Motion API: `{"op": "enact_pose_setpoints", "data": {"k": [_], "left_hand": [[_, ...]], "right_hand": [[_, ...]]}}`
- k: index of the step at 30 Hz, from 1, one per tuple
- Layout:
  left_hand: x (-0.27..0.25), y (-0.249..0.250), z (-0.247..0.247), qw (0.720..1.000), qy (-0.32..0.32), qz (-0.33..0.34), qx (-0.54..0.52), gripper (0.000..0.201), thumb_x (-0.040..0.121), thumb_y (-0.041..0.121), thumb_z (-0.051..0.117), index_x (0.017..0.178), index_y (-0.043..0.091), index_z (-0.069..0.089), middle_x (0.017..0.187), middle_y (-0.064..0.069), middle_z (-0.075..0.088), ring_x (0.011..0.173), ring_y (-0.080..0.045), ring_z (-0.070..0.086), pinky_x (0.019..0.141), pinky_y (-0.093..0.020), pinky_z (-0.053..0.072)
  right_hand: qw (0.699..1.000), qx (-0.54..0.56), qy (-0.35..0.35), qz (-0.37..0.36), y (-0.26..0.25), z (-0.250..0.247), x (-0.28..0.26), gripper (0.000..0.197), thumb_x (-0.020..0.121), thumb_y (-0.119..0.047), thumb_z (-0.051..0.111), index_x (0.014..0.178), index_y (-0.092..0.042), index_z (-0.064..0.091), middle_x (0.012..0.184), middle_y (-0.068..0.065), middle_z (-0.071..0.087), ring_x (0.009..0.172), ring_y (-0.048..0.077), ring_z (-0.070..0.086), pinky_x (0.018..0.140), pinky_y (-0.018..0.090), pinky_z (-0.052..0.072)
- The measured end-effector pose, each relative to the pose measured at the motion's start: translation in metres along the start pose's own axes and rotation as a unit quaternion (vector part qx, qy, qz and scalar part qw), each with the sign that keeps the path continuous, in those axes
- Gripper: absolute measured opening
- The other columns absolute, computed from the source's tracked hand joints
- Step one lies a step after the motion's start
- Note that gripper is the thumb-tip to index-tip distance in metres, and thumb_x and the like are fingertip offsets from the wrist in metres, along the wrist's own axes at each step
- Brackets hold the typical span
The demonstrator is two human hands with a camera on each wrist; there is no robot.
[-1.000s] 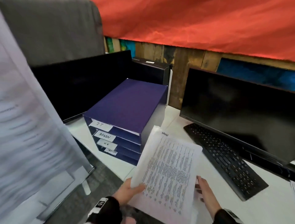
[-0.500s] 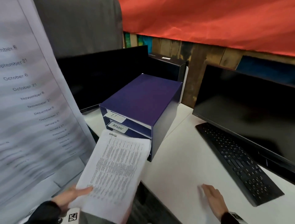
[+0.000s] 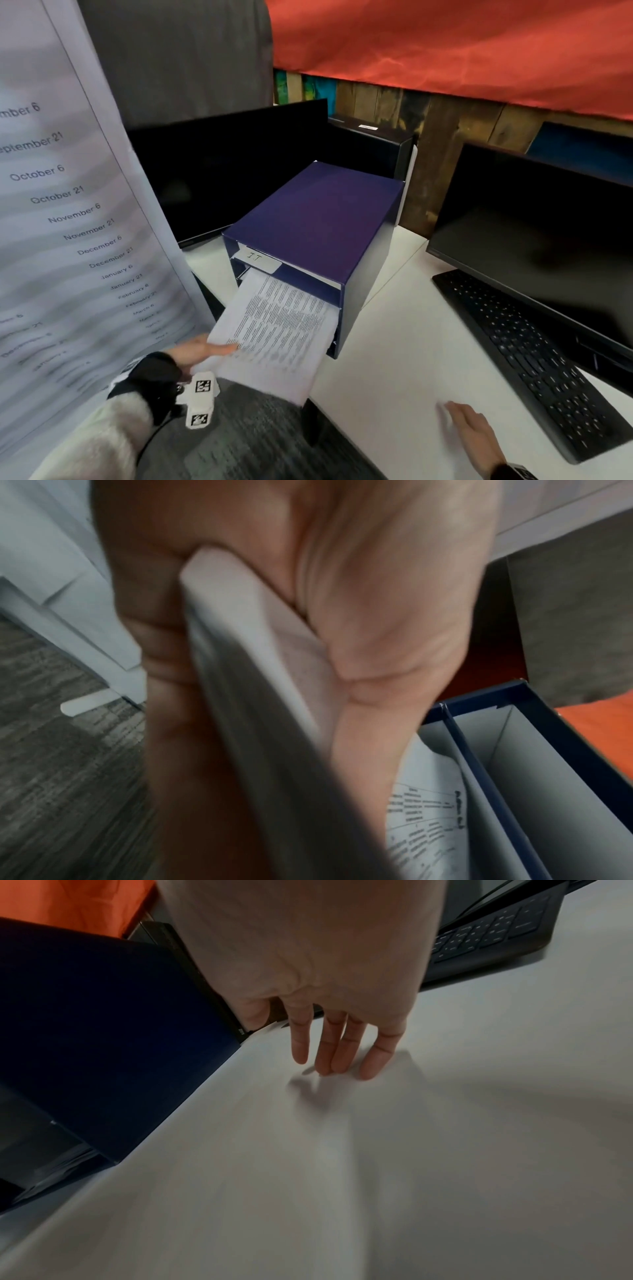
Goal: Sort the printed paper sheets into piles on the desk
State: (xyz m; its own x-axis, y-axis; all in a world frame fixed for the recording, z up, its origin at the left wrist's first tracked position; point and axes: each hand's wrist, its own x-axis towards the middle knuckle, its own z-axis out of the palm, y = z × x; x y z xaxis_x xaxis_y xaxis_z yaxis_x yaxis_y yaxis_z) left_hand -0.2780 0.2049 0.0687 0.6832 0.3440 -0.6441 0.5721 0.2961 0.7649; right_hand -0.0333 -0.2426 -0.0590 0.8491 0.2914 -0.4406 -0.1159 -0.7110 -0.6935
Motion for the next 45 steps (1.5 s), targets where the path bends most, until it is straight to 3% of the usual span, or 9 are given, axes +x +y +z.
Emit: {"op": "enact_pose_setpoints", "data": {"k": [3,7,11,16,20,24,32,36,45], "left_hand": [[0.017,0.03,0.011,0.999,0.039,0.001,0.003,0.038,0.084,0.012,0.068,0.115,-0.006,0.056,0.067,-0.004,0.07,0.046,-0.011,0.062,0.043,-0.017,0.048],[0.054,0.06,-0.001,0.991,0.098,0.015,0.092,0.094,0.055,0.053,0.086,0.126,0.004,0.051,0.08,-0.011,0.067,0.046,-0.013,0.051,0.044,-0.019,0.039],[0.047,0.086,0.01,0.99,0.123,-0.032,0.056,0.057,0.067,0.058,0.073,0.094,0.008,0.067,0.054,-0.001,0.052,0.038,-0.008,0.04,0.033,-0.014,0.029],[0.056,0.071,0.005,0.974,0.123,-0.032,-0.186,0.028,0.064,0.023,0.078,0.074,0.011,0.054,0.039,-0.001,0.049,0.03,-0.01,0.045,0.035,-0.014,0.039],[0.059,0.067,0.037,0.953,0.112,0.006,-0.282,0.013,0.084,0.007,0.065,0.073,0.0,0.066,0.057,-0.011,0.067,0.048,-0.013,0.066,0.052,-0.018,0.056],[0.075,0.078,0.059,0.965,0.133,0.011,-0.225,0.014,0.091,0.01,0.06,0.091,-0.004,0.058,0.062,-0.013,0.069,0.055,-0.014,0.069,0.058,-0.02,0.058],[0.09,0.087,0.087,0.958,0.183,0.138,-0.175,0.017,0.089,-0.017,0.043,0.099,-0.011,0.056,0.087,-0.02,0.063,0.084,-0.028,0.065,0.086,-0.031,0.054],[0.077,0.089,0.081,0.973,0.182,0.104,0.096,0.018,0.093,-0.006,0.043,0.092,-0.003,0.061,0.084,-0.012,0.06,0.062,-0.02,0.056,0.044,-0.021,0.052],[0.052,0.091,0.221,0.88,-0.252,0.085,0.394,0.025,0.094,0.03,0.054,0.078,0.017,0.067,0.06,0.006,0.057,0.049,-0.007,0.05,0.046,-0.018,0.039]], "right_hand": [[1.0,-0.002,0.004,0.003,-0.003,0.001,0.003,0.033,0.096,-0.043,0.043,0.121,-0.028,0.058,0.126,0.012,0.055,0.123,0.03,0.041,0.107,0.036,0.028],[1.0,0.006,0.017,0.006,-0.009,0.001,0.003,0.033,0.096,-0.041,0.045,0.122,-0.026,0.059,0.125,0.016,0.055,0.122,0.031,0.044,0.106,0.036,0.029],[0.999,0.029,0.027,0.015,-0.01,0.0,0.002,0.031,0.097,-0.037,0.046,0.121,-0.024,0.059,0.124,0.015,0.055,0.122,0.028,0.044,0.106,0.034,0.027],[0.996,0.067,0.046,0.029,-0.015,-0.001,0.0,0.031,0.092,-0.041,0.051,0.111,-0.02,0.064,0.119,0.016,0.056,0.112,0.029,0.052,0.103,0.034,0.031],[0.996,0.072,0.05,0.033,-0.023,-0.001,-0.003,0.059,0.061,-0.068,0.044,0.103,-0.03,0.062,0.108,0.01,0.052,0.106,0.026,0.052,0.103,0.034,0.031],[0.996,0.065,0.06,0.033,-0.021,0.0,0.003,0.031,0.094,-0.039,0.051,0.114,-0.019,0.063,0.117,0.018,0.055,0.114,0.029,0.051,0.104,0.033,0.03],[0.996,0.048,0.075,0.019,-0.013,0.003,0.007,0.025,0.097,-0.03,0.049,0.114,-0.019,0.063,0.114,0.017,0.056,0.102,0.02,0.044,0.096,0.03,0.031],[0.998,0.025,0.062,0.009,-0.015,0.003,0.005,0.009,0.092,-0.028,0.058,0.088,-0.029,0.065,0.096,0.013,0.062,0.094,0.026,0.056,0.079,0.027,0.037],[0.993,0.016,0.115,0.028,0.006,-0.023,-0.034,0.023,0.091,-0.015,0.059,0.088,-0.037,0.057,0.097,0.006,0.052,0.081,0.008,0.055,0.072,0.006,0.035]]}}
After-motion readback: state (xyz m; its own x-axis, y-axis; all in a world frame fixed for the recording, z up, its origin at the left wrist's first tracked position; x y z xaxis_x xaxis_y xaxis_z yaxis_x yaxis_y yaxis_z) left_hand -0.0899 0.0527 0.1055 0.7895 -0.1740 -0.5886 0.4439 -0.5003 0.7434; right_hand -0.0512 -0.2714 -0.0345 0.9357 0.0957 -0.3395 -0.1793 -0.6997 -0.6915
